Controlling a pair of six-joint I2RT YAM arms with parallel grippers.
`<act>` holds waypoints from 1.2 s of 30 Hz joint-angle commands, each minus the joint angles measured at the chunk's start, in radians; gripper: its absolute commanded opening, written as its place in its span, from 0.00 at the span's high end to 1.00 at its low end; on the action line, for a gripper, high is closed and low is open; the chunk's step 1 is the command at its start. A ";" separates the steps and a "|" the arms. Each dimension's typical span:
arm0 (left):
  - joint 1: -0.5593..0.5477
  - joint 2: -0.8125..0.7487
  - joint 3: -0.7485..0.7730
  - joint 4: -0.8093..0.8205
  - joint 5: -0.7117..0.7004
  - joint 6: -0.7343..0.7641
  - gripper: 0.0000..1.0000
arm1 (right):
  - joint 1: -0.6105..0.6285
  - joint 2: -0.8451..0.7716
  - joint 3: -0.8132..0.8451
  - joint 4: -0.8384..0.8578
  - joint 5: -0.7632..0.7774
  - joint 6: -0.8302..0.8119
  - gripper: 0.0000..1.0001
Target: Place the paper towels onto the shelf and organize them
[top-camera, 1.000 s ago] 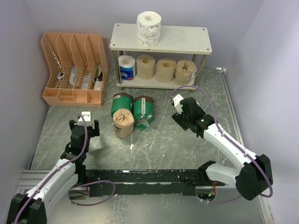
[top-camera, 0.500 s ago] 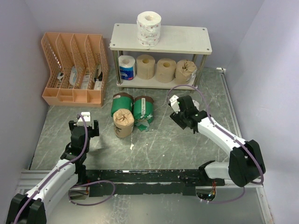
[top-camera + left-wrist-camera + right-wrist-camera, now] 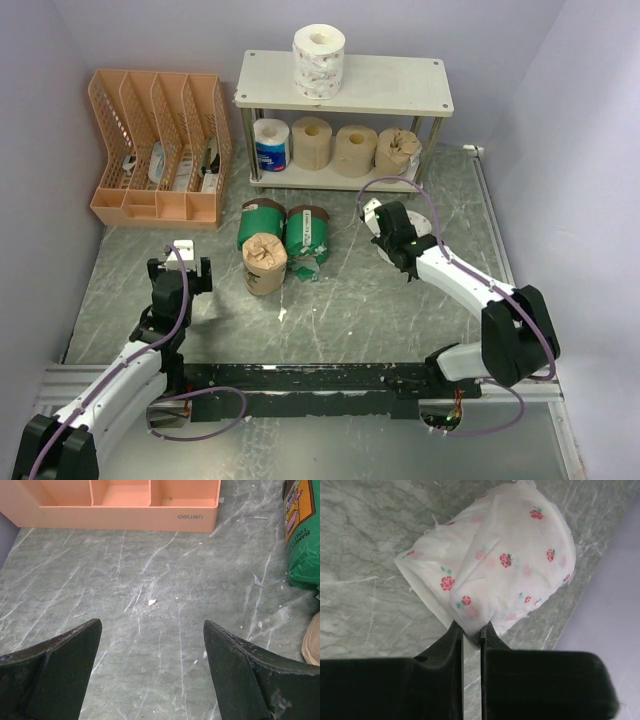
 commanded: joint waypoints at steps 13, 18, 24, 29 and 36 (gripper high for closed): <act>0.018 0.065 0.017 0.035 -0.002 -0.004 0.06 | -0.010 -0.305 0.142 0.024 -0.166 0.569 1.00; 0.051 0.061 0.021 0.021 0.032 -0.003 0.06 | -0.016 -0.337 0.279 -0.013 -0.229 0.672 1.00; 0.091 0.104 0.033 0.027 0.059 -0.011 0.06 | -0.026 -0.356 0.357 0.104 -0.326 0.925 1.00; 0.112 0.159 0.052 0.034 0.081 -0.013 0.06 | -0.027 -0.366 0.400 0.305 -0.380 1.145 1.00; 0.169 0.200 0.068 0.035 0.133 -0.019 0.06 | -0.027 -0.258 0.607 0.369 -0.250 1.241 1.00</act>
